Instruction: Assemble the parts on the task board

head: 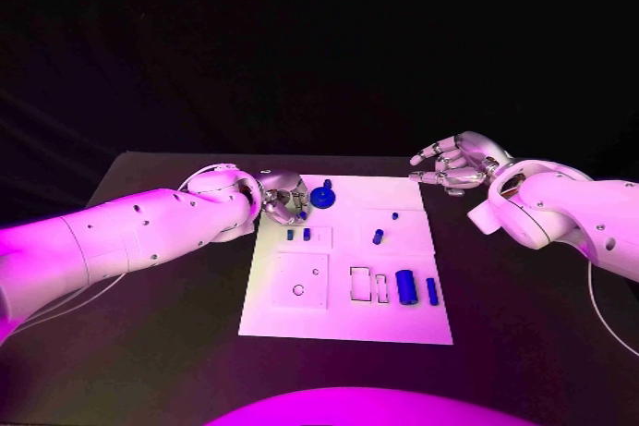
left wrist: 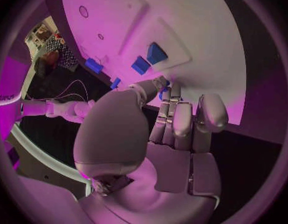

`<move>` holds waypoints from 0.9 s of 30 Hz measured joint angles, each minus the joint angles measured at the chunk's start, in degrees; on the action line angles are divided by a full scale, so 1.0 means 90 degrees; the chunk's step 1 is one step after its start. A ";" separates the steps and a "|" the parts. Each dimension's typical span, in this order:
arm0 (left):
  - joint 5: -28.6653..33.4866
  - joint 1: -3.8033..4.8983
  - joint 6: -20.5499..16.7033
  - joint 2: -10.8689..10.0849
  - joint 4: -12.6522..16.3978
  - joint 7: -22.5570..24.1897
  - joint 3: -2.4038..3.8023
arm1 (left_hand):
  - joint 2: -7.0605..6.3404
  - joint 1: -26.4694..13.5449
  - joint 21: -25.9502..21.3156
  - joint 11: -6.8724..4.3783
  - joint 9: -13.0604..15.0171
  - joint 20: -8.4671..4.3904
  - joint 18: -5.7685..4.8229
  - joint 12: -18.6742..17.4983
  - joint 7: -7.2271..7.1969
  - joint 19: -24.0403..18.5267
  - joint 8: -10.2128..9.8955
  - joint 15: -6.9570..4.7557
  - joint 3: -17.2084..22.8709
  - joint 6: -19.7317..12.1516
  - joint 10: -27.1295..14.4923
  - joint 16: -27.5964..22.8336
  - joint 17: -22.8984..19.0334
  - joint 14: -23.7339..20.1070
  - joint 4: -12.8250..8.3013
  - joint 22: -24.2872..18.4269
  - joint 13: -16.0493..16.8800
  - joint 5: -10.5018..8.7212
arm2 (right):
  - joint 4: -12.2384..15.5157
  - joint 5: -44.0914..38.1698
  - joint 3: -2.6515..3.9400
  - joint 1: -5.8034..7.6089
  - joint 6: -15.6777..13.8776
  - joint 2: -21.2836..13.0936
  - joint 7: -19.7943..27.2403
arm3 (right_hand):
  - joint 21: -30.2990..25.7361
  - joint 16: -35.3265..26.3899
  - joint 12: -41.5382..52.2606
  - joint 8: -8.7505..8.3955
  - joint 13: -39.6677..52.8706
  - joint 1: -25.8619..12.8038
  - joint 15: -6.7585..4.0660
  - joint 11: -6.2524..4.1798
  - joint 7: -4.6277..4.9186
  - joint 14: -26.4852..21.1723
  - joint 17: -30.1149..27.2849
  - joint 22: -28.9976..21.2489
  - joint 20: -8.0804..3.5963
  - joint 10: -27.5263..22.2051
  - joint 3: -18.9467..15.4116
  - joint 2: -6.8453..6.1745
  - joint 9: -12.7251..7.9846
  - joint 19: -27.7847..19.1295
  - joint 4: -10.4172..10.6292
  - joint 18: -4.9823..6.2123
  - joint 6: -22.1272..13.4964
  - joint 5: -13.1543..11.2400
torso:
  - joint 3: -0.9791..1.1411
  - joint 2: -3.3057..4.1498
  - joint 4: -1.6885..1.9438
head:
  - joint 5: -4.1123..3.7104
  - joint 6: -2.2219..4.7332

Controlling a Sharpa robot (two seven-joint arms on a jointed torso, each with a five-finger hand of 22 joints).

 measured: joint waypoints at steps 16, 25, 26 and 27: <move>0.0040 -0.0011 -0.0005 -0.0010 -0.0018 0.0008 0.0000 | -0.0135 -0.0135 -0.0079 -0.0001 -0.0110 0.0023 0.0000 -0.0253 0.0011 -0.0023 -0.0496 0.0000 -0.0033 -0.0603 0.0000 0.0000 -0.0052 -0.0047 0.0071 -0.0073 0.0007 0.0000 | -0.0006 -0.0001 -0.0002 0.0000 0.0000 0.0001 0.0000 | -0.0025 -0.0025 -0.0023 0.0000 -0.0022 0.0000 0.0000 0.0000 0.0000 0.0000 -0.0001 -0.0016 0.0000 0.0000 0.0000 0.0000 0.0000 0.0000 0.0000 0.0000 0.0000 0.0000 | 0.0001 0.0004 -0.0001 | 0.0005 0.0021; 0.0052 -0.0012 0.0000 -0.0027 -0.0043 -0.0007 0.0002 | -0.0135 -0.0135 -0.0102 -0.0001 -0.0132 0.0023 0.0000 -0.0286 0.0009 -0.0023 -0.0580 0.0000 -0.0052 -0.0739 0.0000 0.0000 -0.0066 -0.0046 0.0089 -0.0099 0.0019 0.0000 | -0.0011 -0.0001 -0.0002 -0.0001 0.0000 0.0000 0.0000 | -0.0081 -0.0050 -0.0077 0.0000 -0.0058 0.0000 0.0000 0.0000 0.0000 0.0000 -0.0002 -0.0045 0.0000 0.0000 0.0000 0.0000 0.0000 0.0000 0.0000 0.0000 0.0000 0.0000 | 0.0001 0.0004 0.0001 | 0.0006 0.0008; 0.0053 -0.0013 0.0000 -0.0034 -0.0050 -0.0009 0.0003 | -0.0135 -0.0135 -0.0102 -0.0001 -0.0132 0.0027 0.0000 -0.0308 0.0009 -0.0026 -0.0580 0.0000 -0.0052 -0.0739 0.0000 0.0000 -0.0069 -0.0046 0.0089 -0.0103 0.0018 0.0000 | -0.0013 -0.0002 0.0000 -0.0001 0.0000 0.0000 0.0000 | -0.0097 -0.0078 -0.0088 0.0000 -0.0076 0.0000 -0.0014 0.0000 -0.0013 -0.0014 -0.0002 -0.0060 0.0000 0.0000 0.0000 0.0000 0.0000 0.0000 0.0000 0.0000 -0.0013 0.0000 | 0.0001 0.0004 0.0001 | 0.0006 0.0007; 0.0054 -0.0013 0.0000 -0.0041 -0.0055 -0.0010 0.0005 | -0.0135 -0.0135 -0.0109 -0.0001 -0.0132 0.0044 0.0000 -0.0308 0.0009 -0.0047 -0.0580 0.0000 -0.0052 -0.0739 0.0000 -0.0005 -0.0075 -0.0046 0.0089 -0.0114 0.0019 0.0000 | -0.0015 -0.0002 0.0000 -0.0001 0.0000 0.0000 0.0000 | -0.0144 -0.0131 -0.0151 0.0000 -0.0116 0.0002 -0.0031 0.0002 -0.0022 -0.0035 -0.0002 -0.0086 -0.0010 -0.0013 0.0000 -0.0002 0.0000 -0.0018 -0.0001 0.0000 -0.0022 0.0000 | 0.0001 0.0004 0.0001 | 0.0006 0.0007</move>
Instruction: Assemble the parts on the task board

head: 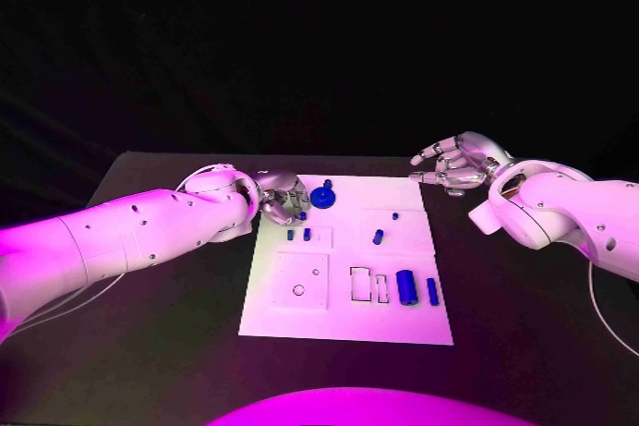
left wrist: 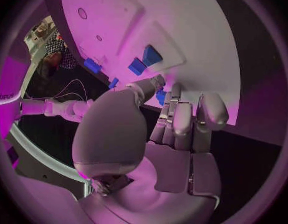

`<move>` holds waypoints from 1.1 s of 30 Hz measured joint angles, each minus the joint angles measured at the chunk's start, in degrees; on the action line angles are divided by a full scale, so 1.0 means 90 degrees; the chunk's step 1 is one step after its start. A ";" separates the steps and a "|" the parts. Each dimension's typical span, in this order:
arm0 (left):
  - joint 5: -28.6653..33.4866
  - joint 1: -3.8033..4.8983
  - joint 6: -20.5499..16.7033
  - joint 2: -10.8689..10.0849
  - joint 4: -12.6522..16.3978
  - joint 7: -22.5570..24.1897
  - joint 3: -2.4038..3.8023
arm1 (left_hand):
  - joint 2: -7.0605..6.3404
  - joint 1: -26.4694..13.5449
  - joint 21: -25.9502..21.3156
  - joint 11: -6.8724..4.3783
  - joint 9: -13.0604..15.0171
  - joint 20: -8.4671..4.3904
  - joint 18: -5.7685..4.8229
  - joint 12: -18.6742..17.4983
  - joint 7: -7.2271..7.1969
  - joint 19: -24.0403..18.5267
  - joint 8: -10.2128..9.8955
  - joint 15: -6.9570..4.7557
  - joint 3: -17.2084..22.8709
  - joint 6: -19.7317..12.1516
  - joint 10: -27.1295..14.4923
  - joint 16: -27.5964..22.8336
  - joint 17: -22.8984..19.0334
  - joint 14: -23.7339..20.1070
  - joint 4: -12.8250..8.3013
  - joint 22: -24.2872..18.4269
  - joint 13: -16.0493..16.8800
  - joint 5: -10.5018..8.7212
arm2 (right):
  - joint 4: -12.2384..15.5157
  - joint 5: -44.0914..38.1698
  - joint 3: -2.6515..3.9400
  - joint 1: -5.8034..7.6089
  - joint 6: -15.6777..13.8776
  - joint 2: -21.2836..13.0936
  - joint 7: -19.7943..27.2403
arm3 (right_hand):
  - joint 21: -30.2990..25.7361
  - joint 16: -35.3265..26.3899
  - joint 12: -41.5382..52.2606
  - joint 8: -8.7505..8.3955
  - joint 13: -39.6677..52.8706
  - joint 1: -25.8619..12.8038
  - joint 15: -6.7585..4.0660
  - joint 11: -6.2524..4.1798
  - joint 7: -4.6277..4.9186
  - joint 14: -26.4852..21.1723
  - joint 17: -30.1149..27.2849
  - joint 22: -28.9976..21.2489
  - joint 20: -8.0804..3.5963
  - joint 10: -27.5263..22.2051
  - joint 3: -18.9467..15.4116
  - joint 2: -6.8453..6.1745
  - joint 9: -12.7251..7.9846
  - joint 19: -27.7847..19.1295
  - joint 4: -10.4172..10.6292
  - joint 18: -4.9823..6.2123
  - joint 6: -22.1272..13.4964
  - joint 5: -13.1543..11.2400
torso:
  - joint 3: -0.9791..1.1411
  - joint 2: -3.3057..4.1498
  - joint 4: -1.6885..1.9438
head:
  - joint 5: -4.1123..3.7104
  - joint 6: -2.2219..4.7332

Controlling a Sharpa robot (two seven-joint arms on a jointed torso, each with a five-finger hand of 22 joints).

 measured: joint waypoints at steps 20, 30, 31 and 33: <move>0.0397 -0.0006 -0.0115 -0.0342 -0.0102 0.0045 0.0089 | 0.0076 0.0212 -0.0276 0.0140 0.0065 0.0056 0.0001 -0.0125 0.0076 -0.0201 0.0083 0.0087 0.0037 0.0316 -0.0288 -0.0265 -0.0581 -0.0323 -0.0075 -0.0305 0.0039 0.0000 | -0.0070 -0.0732 -0.0002 0.0000 0.0155 -0.0006 -0.0033 | -0.1153 -0.1923 -0.4444 0.0098 -0.3994 0.0568 0.0098 0.0113 0.0055 -0.0873 -0.1386 -0.0639 0.0063 -0.1163 0.0851 -0.0182 0.0002 -0.0350 -0.0177 0.0202 0.0146 -0.0177 | 0.0000 -0.0001 -0.0007 | -0.0032 0.0054; 0.3007 0.0004 -0.0454 -0.1028 0.0301 0.0623 0.0265 | 0.0297 0.0446 -0.1988 0.0058 0.0176 -0.0032 0.0400 0.0845 0.0048 -0.1607 0.0322 0.0007 0.0109 0.0663 -0.0158 -0.1341 -0.2374 -0.1498 -0.0417 -0.2296 0.0556 0.0000 | -0.0057 -0.2954 -0.0001 -0.0046 0.0408 0.0125 -0.0160 | 0.0655 -0.0727 -0.5470 -0.0057 -0.5106 0.0523 0.0108 0.0155 0.0039 -0.0101 -0.0637 0.0251 0.0049 -0.1122 0.1144 -0.0227 -0.0083 0.0600 -0.0370 -0.0007 0.0349 -0.0321 | 0.0010 0.0003 -0.0018 | -0.0184 0.0171; 0.3316 0.0004 -0.0452 -0.1079 0.0371 0.0693 0.0270 | 0.0327 0.0373 -0.2143 0.0069 0.0176 -0.0027 0.0496 0.0925 0.0073 -0.1703 0.0322 0.0018 0.0057 0.0638 -0.0237 -0.1473 -0.2574 -0.1614 -0.0376 -0.2445 0.0597 0.0000 | -0.0057 -0.3167 -0.0001 -0.0058 0.0429 0.0140 -0.0177 | 0.0815 -0.0642 -0.5552 -0.0078 -0.5216 0.0491 0.0112 0.0155 0.0038 -0.0031 -0.0587 0.0262 0.0038 -0.1122 0.1163 -0.0258 -0.0083 0.0679 -0.0373 -0.0007 0.0351 -0.0363 | 0.0010 0.0003 -0.0018 | -0.0208 0.0178; 0.4064 0.0004 -0.0411 -0.1200 0.0553 0.0869 0.0279 | 0.0344 0.0312 -0.2280 0.0085 0.0176 -0.0012 0.0501 0.1020 0.0107 -0.1738 0.0322 0.0032 0.0011 0.0580 -0.0317 -0.1650 -0.2822 -0.1753 -0.0330 -0.2554 0.0645 0.0000 | -0.0057 -0.3668 -0.0001 -0.0095 0.0477 0.0184 -0.0222 | 0.0938 -0.0594 -0.5637 -0.0082 -0.5331 0.0492 0.0120 0.0155 0.0014 -0.0009 -0.0560 0.0263 0.0029 -0.1122 0.1169 -0.0258 -0.0082 0.0730 -0.0379 -0.0007 0.0375 -0.0372 | 0.0009 0.0003 -0.0012 | -0.0265 0.0197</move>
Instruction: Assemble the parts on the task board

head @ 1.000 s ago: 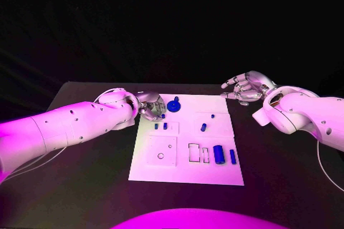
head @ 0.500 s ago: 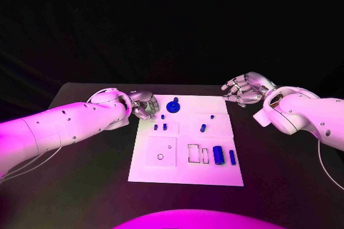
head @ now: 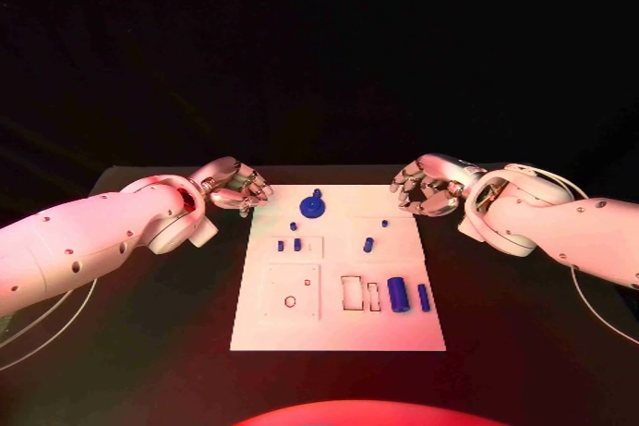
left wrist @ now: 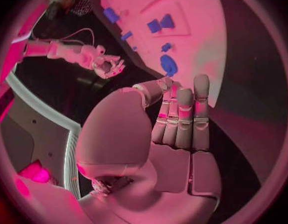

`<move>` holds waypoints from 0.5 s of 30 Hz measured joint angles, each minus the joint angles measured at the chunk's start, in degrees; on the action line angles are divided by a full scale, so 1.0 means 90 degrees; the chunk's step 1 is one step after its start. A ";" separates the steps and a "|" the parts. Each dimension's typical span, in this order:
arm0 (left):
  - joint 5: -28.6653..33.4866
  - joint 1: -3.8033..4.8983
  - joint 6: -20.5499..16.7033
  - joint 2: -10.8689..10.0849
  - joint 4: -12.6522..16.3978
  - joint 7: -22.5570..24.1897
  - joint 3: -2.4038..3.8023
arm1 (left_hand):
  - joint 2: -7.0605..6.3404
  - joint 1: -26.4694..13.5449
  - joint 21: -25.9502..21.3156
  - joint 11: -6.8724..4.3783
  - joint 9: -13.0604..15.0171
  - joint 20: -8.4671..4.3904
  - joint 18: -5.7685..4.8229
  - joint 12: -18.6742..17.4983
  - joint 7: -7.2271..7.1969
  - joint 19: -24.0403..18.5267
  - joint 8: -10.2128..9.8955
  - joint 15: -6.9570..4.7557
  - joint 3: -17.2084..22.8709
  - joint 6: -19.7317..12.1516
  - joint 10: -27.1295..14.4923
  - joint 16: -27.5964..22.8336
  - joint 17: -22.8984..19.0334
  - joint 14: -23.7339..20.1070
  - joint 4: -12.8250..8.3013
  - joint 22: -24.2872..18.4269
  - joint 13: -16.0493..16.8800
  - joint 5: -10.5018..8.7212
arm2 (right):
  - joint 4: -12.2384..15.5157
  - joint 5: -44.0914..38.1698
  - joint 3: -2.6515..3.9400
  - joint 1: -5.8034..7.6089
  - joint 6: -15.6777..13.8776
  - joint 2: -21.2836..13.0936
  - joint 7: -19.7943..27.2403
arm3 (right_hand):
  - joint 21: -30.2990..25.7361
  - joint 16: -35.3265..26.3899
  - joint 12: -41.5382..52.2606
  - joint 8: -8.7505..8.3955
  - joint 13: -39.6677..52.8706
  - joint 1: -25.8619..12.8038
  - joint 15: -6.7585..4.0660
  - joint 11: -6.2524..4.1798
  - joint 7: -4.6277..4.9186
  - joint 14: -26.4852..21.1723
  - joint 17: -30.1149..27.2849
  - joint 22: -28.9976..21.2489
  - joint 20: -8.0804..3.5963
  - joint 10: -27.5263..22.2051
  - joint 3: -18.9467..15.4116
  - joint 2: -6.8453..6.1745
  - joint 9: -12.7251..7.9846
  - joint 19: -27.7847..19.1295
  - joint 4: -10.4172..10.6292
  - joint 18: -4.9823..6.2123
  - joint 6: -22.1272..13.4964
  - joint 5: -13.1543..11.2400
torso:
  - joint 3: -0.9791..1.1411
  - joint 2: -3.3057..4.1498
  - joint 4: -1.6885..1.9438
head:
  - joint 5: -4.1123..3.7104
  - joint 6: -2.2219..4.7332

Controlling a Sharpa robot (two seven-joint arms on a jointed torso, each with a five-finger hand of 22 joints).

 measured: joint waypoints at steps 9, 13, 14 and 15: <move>0.2214 -0.0005 0.0413 -0.0303 0.0559 0.0550 0.0008 | -0.0068 -0.0305 -0.0348 0.0051 0.0020 0.0073 -0.0001 0.0222 0.0030 -0.0021 0.0050 0.0081 -0.0330 -0.0105 -0.0278 -0.0088 -0.0108 -0.0090 0.0207 -0.0241 0.0089 0.0000 | -0.0002 -0.1439 -0.0009 -0.0173 0.0180 0.0181 -0.0200 | 0.0619 0.0407 -0.0145 -0.0025 -0.0299 -0.0112 0.0001 -0.0011 -0.0036 0.0069 0.0295 0.0000 -0.0013 0.0055 0.0017 -0.0059 0.0000 0.0322 -0.0017 -0.0144 0.0082 -0.0061 | -0.0020 0.0002 0.0018 | -0.0133 0.0011; 0.2824 -0.0004 0.0572 -0.0381 0.0731 0.0686 0.0011 | -0.0068 -0.0305 -0.0384 0.0050 0.0034 0.0072 -0.0001 0.0288 0.0030 -0.0021 0.0090 0.0081 -0.0365 -0.0105 -0.0278 -0.0088 -0.0108 -0.0089 0.0172 -0.0274 0.0104 0.0000 | -0.0012 -0.1832 -0.0011 -0.0250 0.0264 0.0271 -0.0290 | 0.0748 0.0464 -0.0145 -0.0025 -0.0352 -0.0119 0.0001 -0.0011 -0.0032 0.0069 0.0360 -0.0001 -0.0007 0.0055 0.0016 -0.0067 0.0000 0.0371 -0.0016 -0.0241 0.0131 -0.0061 | -0.0016 0.0000 0.0011 | -0.0132 -0.0008; 0.2965 -0.0004 0.0608 -0.0394 0.0774 0.0719 0.0011 | -0.0068 -0.0305 -0.0384 0.0051 0.0034 0.0072 -0.0001 0.0288 0.0030 -0.0021 0.0090 0.0081 -0.0365 -0.0105 -0.0278 -0.0088 -0.0108 -0.0089 0.0172 -0.0274 0.0104 0.0000 | -0.0016 -0.1919 -0.0012 -0.0270 0.0287 0.0293 -0.0313 | 0.0748 0.0478 -0.0172 -0.0025 -0.0372 -0.0119 0.0001 -0.0010 -0.0046 0.0069 0.0360 -0.0001 -0.0007 0.0056 0.0006 -0.0066 0.0000 0.0371 -0.0006 -0.0241 0.0159 -0.0061 | -0.0016 -0.0001 0.0009 | -0.0128 -0.0018; 0.3064 -0.0003 0.0633 -0.0402 0.0804 0.0742 0.0011 | -0.0068 -0.0305 -0.0390 0.0050 0.0034 0.0073 -0.0001 0.0288 0.0030 -0.0021 0.0090 0.0080 -0.0383 -0.0105 -0.0278 -0.0088 -0.0108 -0.0090 0.0190 -0.0282 0.0104 0.0000 | -0.0021 -0.1979 -0.0012 -0.0285 0.0302 0.0309 -0.0329 | 0.0748 0.0478 -0.0189 -0.0025 -0.0391 -0.0119 0.0001 -0.0010 -0.0065 0.0069 0.0360 -0.0001 -0.0007 0.0056 -0.0002 -0.0066 0.0000 0.0371 0.0002 -0.0241 0.0180 -0.0061 | -0.0016 -0.0001 0.0005 | -0.0127 -0.0021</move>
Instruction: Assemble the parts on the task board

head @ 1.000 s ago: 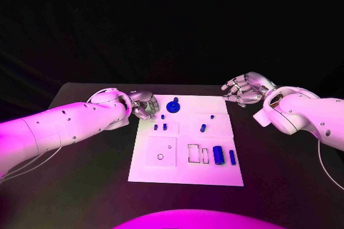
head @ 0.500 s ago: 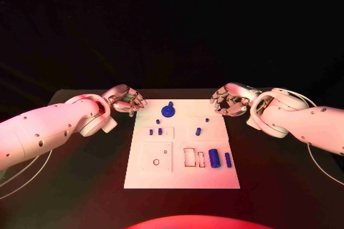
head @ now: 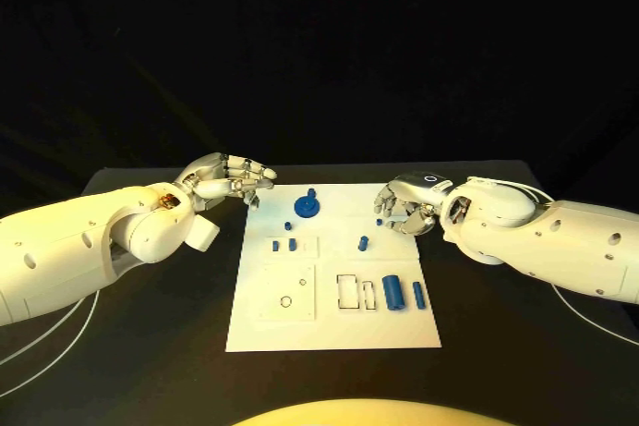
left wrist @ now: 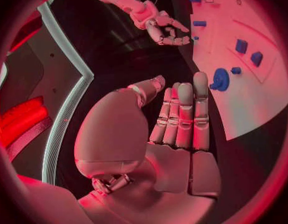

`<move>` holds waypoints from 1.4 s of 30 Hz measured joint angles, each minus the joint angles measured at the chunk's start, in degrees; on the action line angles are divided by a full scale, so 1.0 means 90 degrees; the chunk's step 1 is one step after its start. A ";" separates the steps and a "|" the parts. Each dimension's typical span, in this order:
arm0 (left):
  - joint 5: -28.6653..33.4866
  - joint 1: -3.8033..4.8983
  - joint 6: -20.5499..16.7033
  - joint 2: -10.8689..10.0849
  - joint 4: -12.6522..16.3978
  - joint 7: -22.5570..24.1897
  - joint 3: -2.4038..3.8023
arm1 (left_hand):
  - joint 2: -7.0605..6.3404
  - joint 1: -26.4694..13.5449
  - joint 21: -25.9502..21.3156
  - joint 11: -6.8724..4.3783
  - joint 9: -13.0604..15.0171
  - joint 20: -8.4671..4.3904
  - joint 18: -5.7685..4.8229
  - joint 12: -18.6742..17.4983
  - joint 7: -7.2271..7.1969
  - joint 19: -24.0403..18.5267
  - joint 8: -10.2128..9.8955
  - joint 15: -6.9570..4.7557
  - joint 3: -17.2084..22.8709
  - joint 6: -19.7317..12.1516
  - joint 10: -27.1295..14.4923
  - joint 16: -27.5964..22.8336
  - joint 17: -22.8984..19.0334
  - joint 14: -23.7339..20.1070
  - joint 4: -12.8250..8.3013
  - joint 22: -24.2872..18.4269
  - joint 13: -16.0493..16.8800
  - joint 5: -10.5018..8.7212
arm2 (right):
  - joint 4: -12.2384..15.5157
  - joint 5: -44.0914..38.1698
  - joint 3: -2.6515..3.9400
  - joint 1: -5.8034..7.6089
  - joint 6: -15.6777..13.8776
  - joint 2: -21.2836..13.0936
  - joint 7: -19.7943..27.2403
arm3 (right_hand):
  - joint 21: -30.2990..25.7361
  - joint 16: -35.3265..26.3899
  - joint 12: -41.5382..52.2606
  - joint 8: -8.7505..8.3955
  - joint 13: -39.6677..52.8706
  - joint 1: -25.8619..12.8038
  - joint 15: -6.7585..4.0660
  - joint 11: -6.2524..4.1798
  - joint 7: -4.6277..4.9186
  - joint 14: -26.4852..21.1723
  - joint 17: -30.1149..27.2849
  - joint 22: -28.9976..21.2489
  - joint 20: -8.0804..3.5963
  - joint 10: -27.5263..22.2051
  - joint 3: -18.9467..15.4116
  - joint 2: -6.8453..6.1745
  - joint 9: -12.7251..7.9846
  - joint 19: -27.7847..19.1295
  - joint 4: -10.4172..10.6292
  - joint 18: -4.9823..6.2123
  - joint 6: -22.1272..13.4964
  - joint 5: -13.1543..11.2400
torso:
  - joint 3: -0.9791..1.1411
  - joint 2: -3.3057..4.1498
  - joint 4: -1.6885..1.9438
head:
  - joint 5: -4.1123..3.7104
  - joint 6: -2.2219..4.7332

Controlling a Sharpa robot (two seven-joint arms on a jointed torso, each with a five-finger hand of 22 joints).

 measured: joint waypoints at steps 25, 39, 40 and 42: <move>0.0753 0.0003 0.0242 -0.0085 0.0318 0.0283 0.0013 | 0.0000 0.0000 -0.0080 -0.0023 0.0005 -0.0002 -0.0001 0.0029 -0.0023 0.0046 0.0000 0.0001 -0.0086 -0.0022 -0.0022 0.0000 -0.0004 -0.0044 0.0052 -0.0061 0.0004 0.0000 | -0.0342 -0.0635 0.0009 -0.0143 -0.0023 0.0427 -0.0255 | -0.0001 0.0000 -0.0071 0.0000 -0.0196 -0.0116 -0.0022 -0.0035 -0.0037 0.0022 -0.0025 -0.0002 -0.0024 0.0056 0.0090 0.0136 0.0001 0.0023 0.0054 0.0000 0.0057 -0.0259 | 0.0003 0.0005 0.0015 | -0.0011 -0.0046; 0.0780 0.0003 0.0258 -0.0097 0.0315 0.0284 0.0014 | 0.0000 0.0001 -0.0110 0.0000 0.0005 -0.0003 -0.0001 0.0054 -0.0023 0.0046 0.0000 0.0001 -0.0112 -0.0022 -0.0045 0.0000 -0.0004 -0.0044 0.0079 -0.0070 0.0003 0.0000 | -0.0434 -0.0826 -0.0005 -0.0184 -0.0023 0.0464 -0.0362 | -0.0114 0.0000 -0.0105 0.0001 -0.0258 -0.0074 -0.0022 -0.0034 -0.0032 0.0022 -0.0059 -0.0003 -0.0048 0.0103 0.0162 0.0178 0.0025 -0.0002 -0.0005 0.0000 0.0168 -0.0285 | 0.0008 -0.0004 0.0004 | 0.0015 -0.0061; 0.0781 0.0003 0.0259 -0.0097 0.0313 0.0283 0.0015 | 0.0000 0.0001 -0.0110 0.0000 0.0004 -0.0003 -0.0002 0.0054 -0.0023 0.0046 0.0000 0.0001 -0.0112 -0.0021 -0.0045 0.0000 -0.0004 -0.0044 0.0078 -0.0070 0.0003 0.0000 | -0.0433 -0.0837 -0.0005 -0.0184 -0.0033 0.0464 -0.0367 | -0.0114 0.0000 -0.0110 0.0001 -0.0270 -0.0075 -0.0022 -0.0034 -0.0033 0.0022 -0.0068 -0.0003 -0.0048 0.0103 0.0168 0.0178 0.0025 -0.0002 -0.0011 0.0000 0.0168 -0.0285 | 0.0008 -0.0004 0.0004 | 0.0016 -0.0061; 0.0781 0.0003 0.0261 -0.0097 0.0311 0.0281 0.0015 | 0.0000 0.0001 -0.0109 0.0000 0.0004 -0.0002 -0.0002 0.0054 -0.0023 0.0046 0.0000 0.0001 -0.0112 -0.0022 -0.0045 0.0000 -0.0004 -0.0044 0.0078 -0.0070 0.0003 0.0000 | -0.0430 -0.0855 -0.0005 -0.0184 -0.0059 0.0462 -0.0373 | -0.0144 -0.0024 -0.0132 0.0001 -0.0291 -0.0075 -0.0022 -0.0020 -0.0033 0.0022 -0.0084 -0.0003 -0.0045 0.0090 0.0190 0.0178 0.0025 -0.0004 -0.0033 0.0000 0.0168 -0.0285 | 0.0007 -0.0004 0.0003 | 0.0016 -0.0061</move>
